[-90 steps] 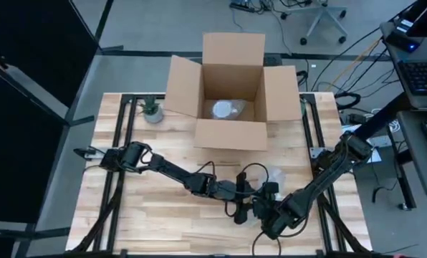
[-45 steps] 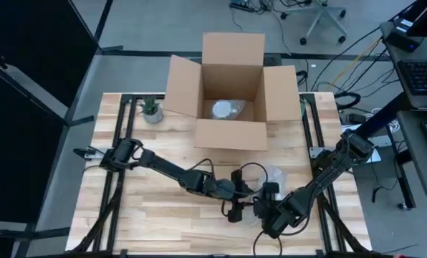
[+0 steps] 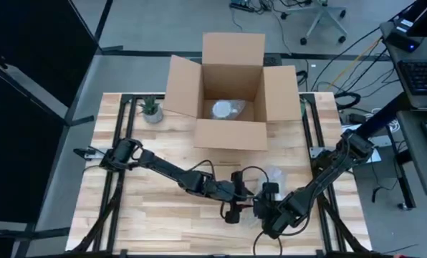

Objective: Wrap mug
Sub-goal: Wrap the orange mug with the bubble wrap

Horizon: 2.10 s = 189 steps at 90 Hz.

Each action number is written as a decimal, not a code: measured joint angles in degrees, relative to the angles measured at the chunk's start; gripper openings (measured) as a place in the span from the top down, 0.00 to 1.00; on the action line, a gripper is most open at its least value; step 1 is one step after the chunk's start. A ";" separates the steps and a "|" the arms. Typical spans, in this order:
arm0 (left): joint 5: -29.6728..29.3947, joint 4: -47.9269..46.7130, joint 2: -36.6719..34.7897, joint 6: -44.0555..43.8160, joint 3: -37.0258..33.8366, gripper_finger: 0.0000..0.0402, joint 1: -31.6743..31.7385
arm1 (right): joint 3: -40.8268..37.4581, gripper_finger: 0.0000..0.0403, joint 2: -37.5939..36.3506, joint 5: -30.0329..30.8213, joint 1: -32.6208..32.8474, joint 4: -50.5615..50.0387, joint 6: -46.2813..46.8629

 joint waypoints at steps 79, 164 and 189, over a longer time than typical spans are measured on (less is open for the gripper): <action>0.09 -1.08 -0.11 -2.90 -0.07 0.55 0.02 | 0.00 0.36 -0.07 -1.57 0.00 4.51 -11.24; 0.09 -3.46 -0.24 0.20 1.72 0.55 4.61 | 0.09 0.36 -0.11 -4.28 0.23 4.68 -14.57; 0.66 -3.18 -0.24 1.92 1.72 0.55 4.46 | 0.09 0.36 -0.11 -4.61 0.35 5.36 -19.43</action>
